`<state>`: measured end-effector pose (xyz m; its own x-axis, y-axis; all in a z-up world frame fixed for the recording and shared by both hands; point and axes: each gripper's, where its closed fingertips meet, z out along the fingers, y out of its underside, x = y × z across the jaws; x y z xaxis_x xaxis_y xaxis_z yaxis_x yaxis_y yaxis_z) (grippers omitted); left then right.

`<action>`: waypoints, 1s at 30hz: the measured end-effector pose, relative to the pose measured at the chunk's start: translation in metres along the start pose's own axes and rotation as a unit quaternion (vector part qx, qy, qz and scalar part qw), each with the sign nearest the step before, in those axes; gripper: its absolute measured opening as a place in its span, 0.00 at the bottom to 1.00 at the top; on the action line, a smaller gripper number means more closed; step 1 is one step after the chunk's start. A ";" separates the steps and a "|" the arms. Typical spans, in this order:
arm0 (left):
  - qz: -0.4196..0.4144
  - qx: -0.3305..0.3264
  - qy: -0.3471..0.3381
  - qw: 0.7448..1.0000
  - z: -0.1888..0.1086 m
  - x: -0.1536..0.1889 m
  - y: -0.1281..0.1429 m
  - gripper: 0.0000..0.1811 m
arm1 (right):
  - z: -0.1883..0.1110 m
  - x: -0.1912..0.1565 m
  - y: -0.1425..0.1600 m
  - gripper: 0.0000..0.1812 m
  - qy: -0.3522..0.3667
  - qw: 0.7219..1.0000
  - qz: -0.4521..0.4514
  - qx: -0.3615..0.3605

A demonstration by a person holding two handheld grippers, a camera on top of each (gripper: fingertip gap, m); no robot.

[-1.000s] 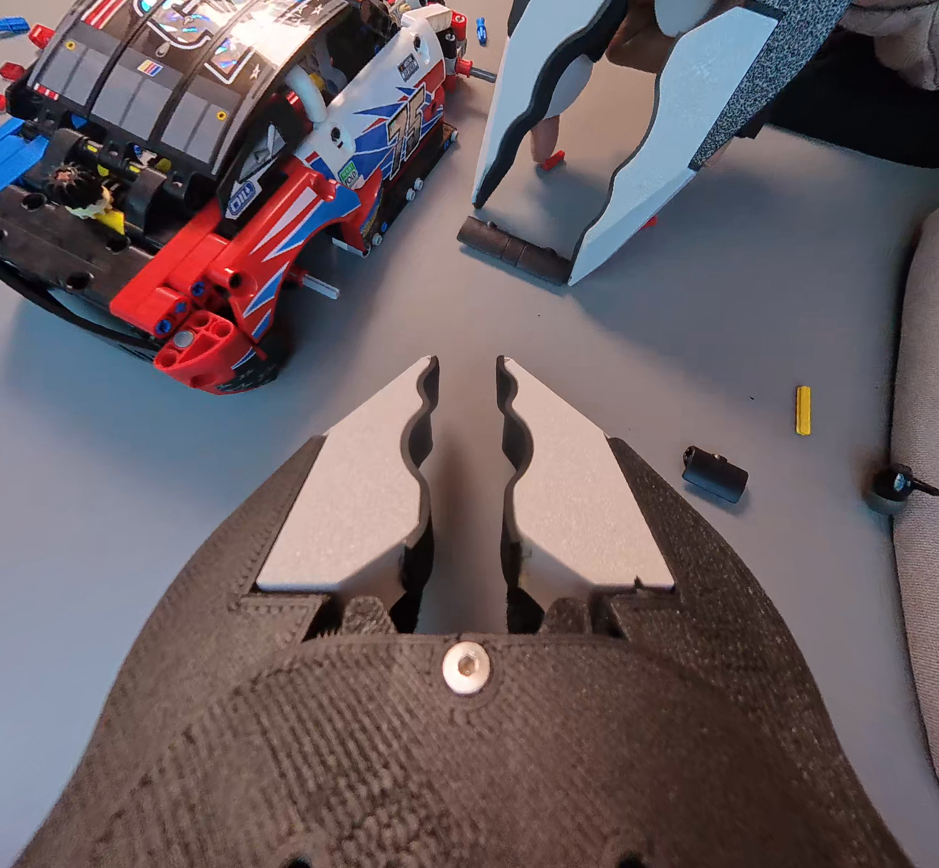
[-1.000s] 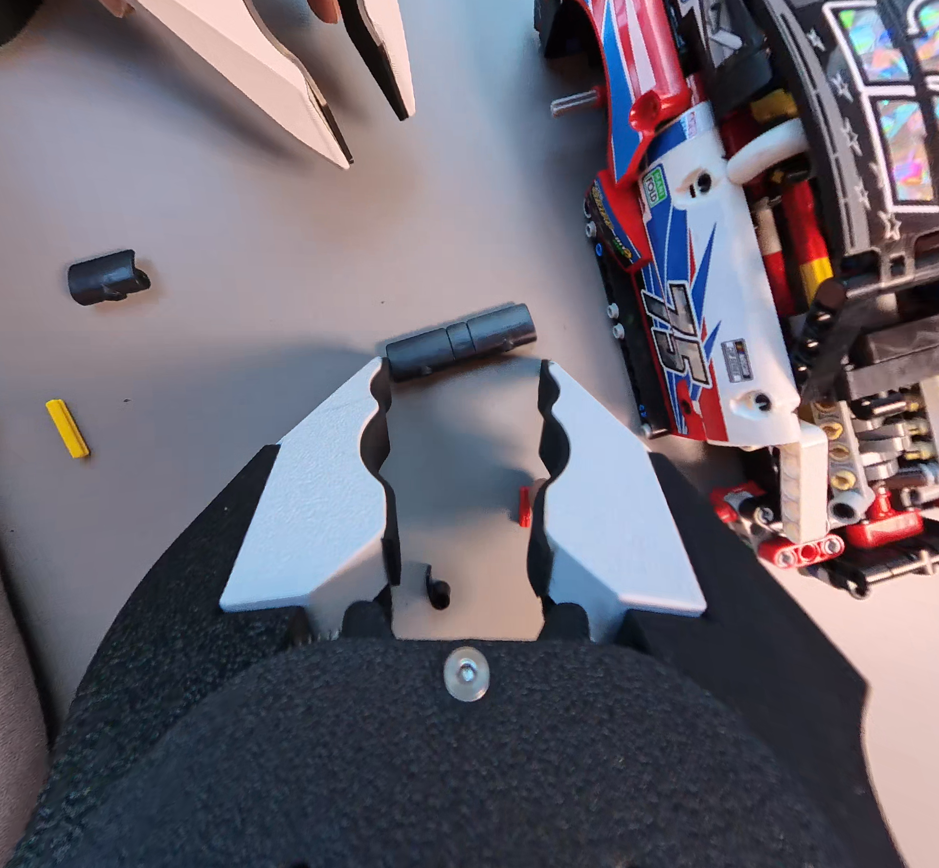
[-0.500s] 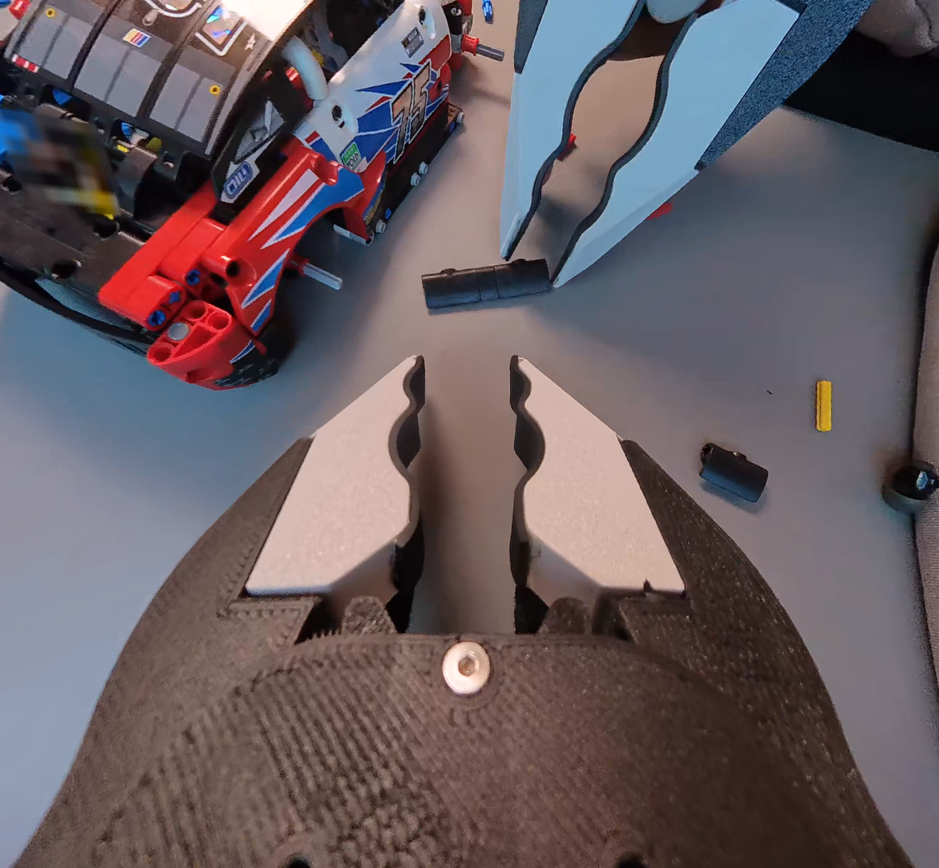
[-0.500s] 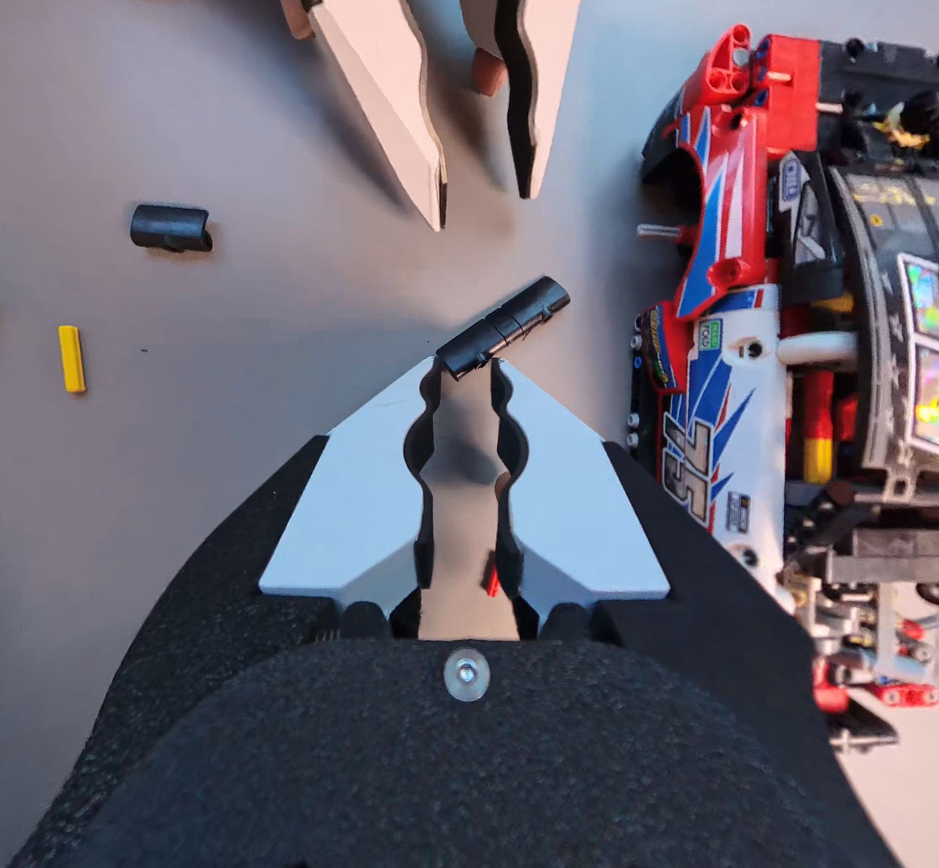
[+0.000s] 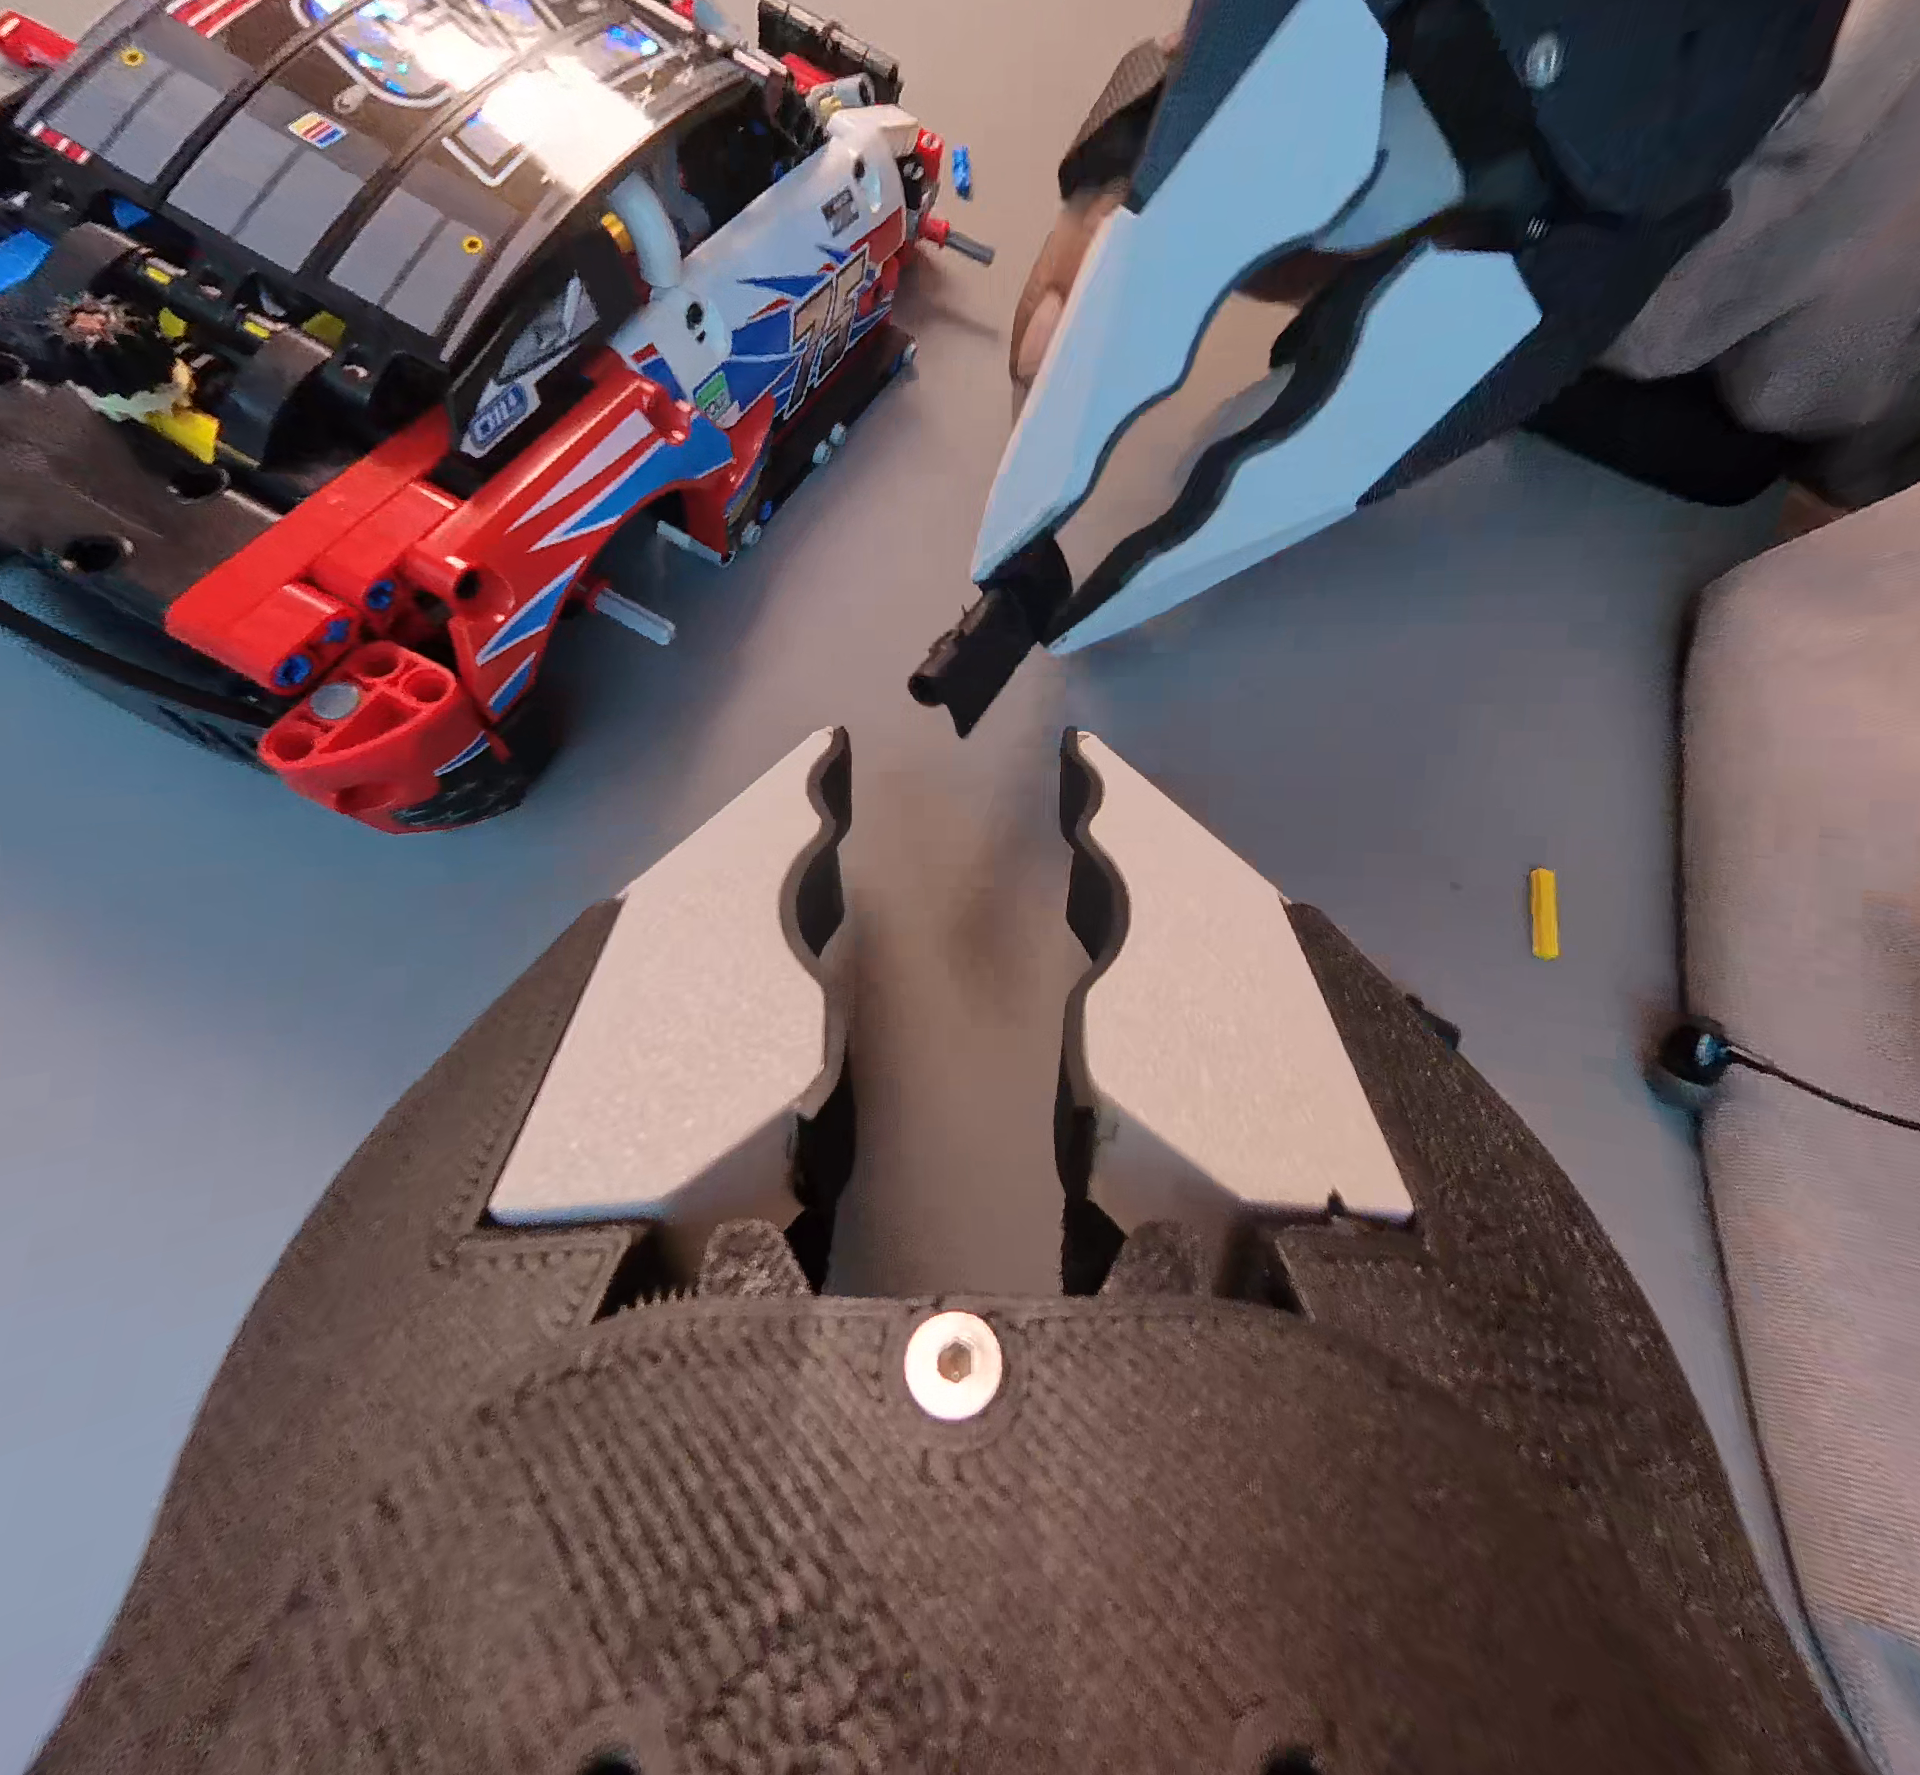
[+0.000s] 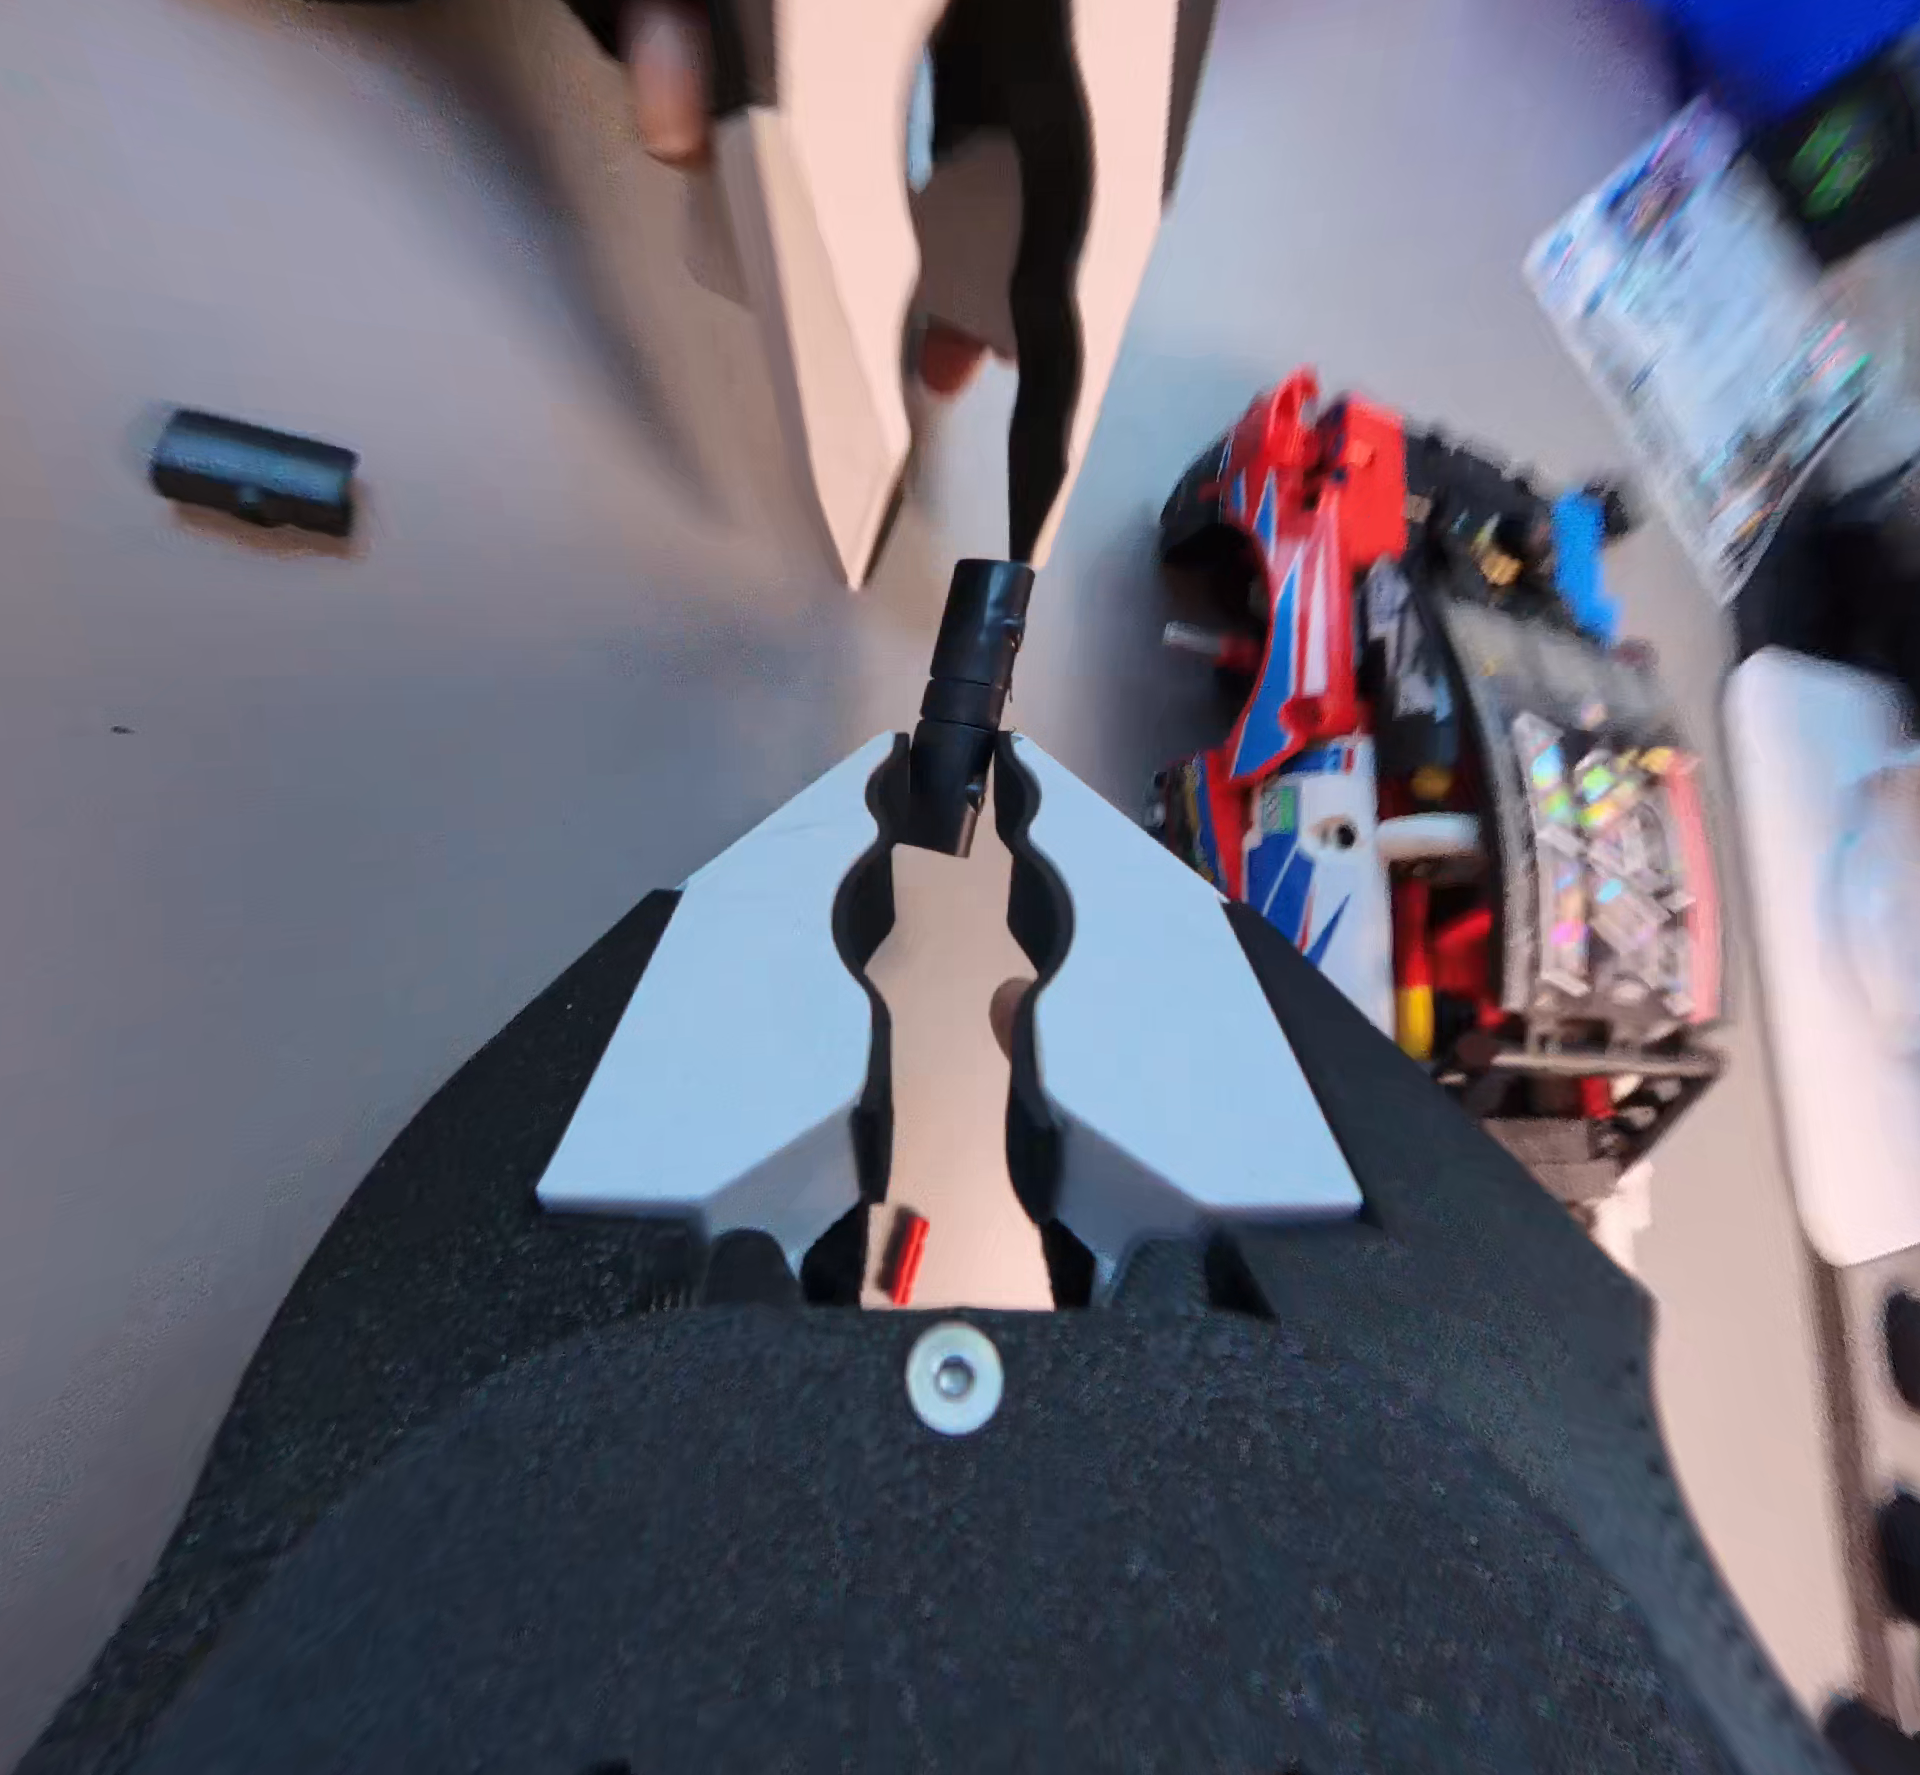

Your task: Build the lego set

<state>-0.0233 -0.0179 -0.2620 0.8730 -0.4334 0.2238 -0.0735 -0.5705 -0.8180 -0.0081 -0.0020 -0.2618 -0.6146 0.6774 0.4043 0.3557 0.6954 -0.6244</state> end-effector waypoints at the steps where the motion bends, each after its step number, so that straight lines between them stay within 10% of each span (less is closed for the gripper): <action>1: -0.007 0.018 0.015 1.000 -0.001 0.005 -0.006 0.18 | -0.005 -0.001 -0.010 0.08 0.023 0.998 -0.037 0.035; 10: 0.169 0.103 -0.006 0.980 -0.017 0.033 -0.041 0.03 | -0.036 0.007 -0.042 0.05 0.173 0.959 -0.185 0.123; 16: 0.335 0.119 -0.092 0.930 -0.022 0.043 -0.050 0.03 | -0.068 0.009 -0.066 0.13 0.014 0.961 0.074 0.267; 30: 0.388 0.121 -0.098 0.908 -0.021 0.058 -0.052 0.03 | -0.060 -0.008 -0.064 0.03 -0.105 0.940 0.175 0.274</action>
<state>0.0209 -0.0285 -0.1955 0.6752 -0.4925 -0.5492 -0.6157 0.0338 -0.7873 0.0163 -0.0372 -0.1847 -0.6728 0.7398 0.0055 0.1813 0.1722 -0.9682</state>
